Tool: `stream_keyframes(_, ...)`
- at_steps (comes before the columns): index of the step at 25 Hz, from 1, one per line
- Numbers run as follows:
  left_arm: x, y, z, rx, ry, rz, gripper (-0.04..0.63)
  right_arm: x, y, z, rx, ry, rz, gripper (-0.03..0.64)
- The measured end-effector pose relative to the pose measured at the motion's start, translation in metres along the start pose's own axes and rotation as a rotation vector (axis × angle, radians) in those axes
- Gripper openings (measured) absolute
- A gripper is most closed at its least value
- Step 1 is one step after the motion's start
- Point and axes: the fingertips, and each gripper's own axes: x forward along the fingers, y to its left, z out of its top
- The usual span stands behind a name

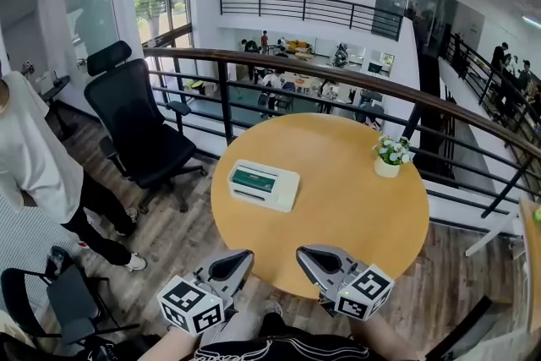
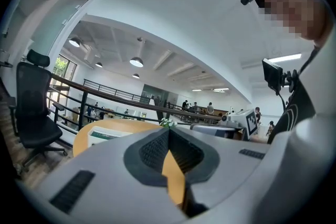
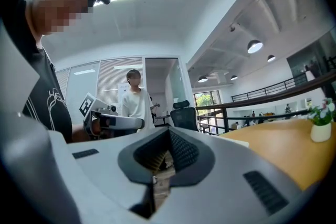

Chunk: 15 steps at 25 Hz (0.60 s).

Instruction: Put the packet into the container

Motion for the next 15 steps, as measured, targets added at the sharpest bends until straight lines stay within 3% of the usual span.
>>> stream_keyframes(15, 0.0090, -0.0062, -0.0011, 0.017, 0.003, -0.016, 0.006, -0.0064, -0.0002, -0.0062, -0.002, 0.007, -0.019, 0.005)
